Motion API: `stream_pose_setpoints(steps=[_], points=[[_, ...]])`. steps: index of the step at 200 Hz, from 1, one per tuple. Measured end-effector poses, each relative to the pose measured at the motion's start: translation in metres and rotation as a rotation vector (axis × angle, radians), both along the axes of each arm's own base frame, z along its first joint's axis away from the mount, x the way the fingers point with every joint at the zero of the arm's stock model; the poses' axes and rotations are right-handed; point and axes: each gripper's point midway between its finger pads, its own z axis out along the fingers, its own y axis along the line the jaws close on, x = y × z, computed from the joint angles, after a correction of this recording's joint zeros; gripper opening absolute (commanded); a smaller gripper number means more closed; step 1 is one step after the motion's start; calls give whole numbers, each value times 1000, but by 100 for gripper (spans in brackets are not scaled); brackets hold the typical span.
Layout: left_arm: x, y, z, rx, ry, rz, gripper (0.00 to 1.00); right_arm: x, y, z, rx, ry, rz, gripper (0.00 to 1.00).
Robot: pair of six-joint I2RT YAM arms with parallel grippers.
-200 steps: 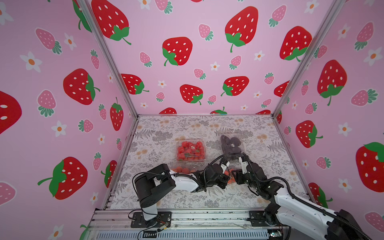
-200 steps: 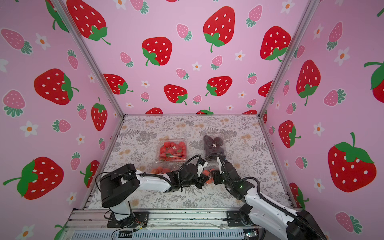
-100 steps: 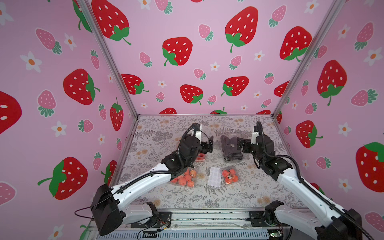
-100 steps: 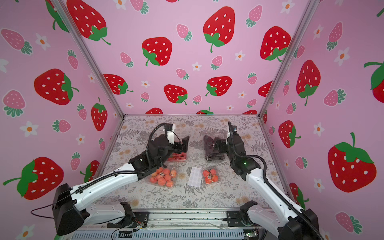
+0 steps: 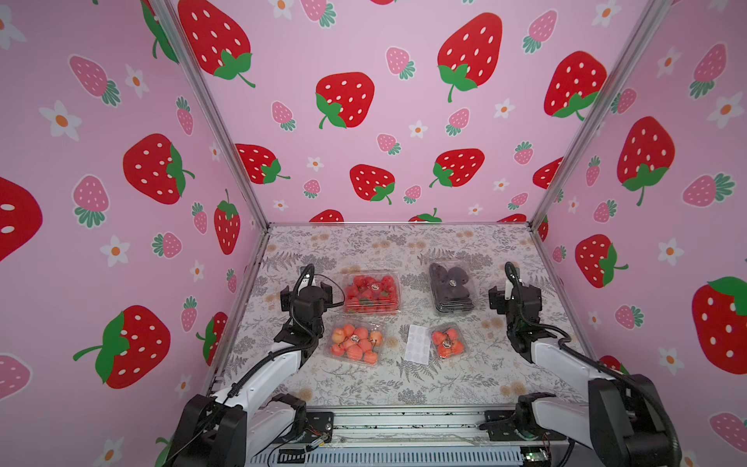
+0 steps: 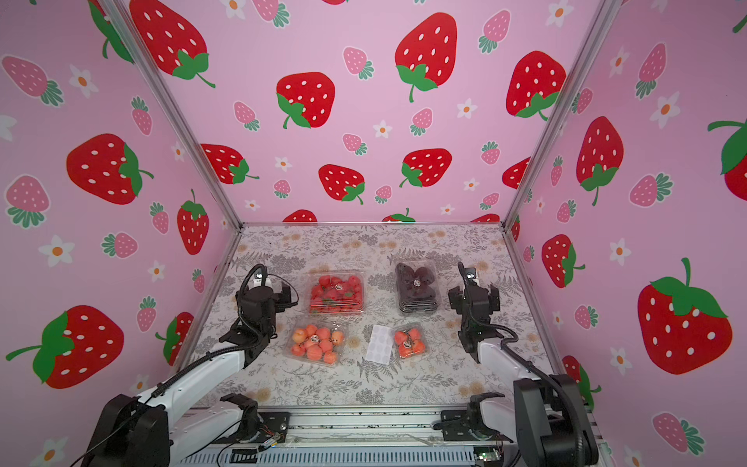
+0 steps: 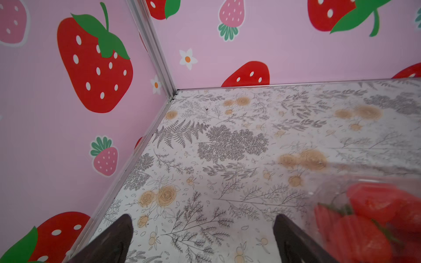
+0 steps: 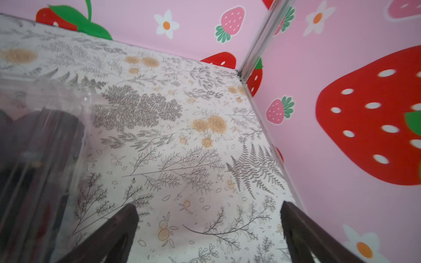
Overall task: Label fruit boxes
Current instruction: Reset both arms
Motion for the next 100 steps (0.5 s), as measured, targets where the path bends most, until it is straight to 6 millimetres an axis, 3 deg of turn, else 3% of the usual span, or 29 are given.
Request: stream_pose_setpoints(steps=[16,51,81,100], points=[[-5,10,-10,-23,-5,-1,99,-3,-2,-19,-10,18,16,99],[2,48,-14,-129,-81,89,99,12,-16,-22,15,-41,-12,99],[10,53,-49,-200,-52,90,99,16,-20,-62,14,26,-32,99],[17,51,-73,-226,-16,84,99,19,-28,-55,36,-12,-62,99]])
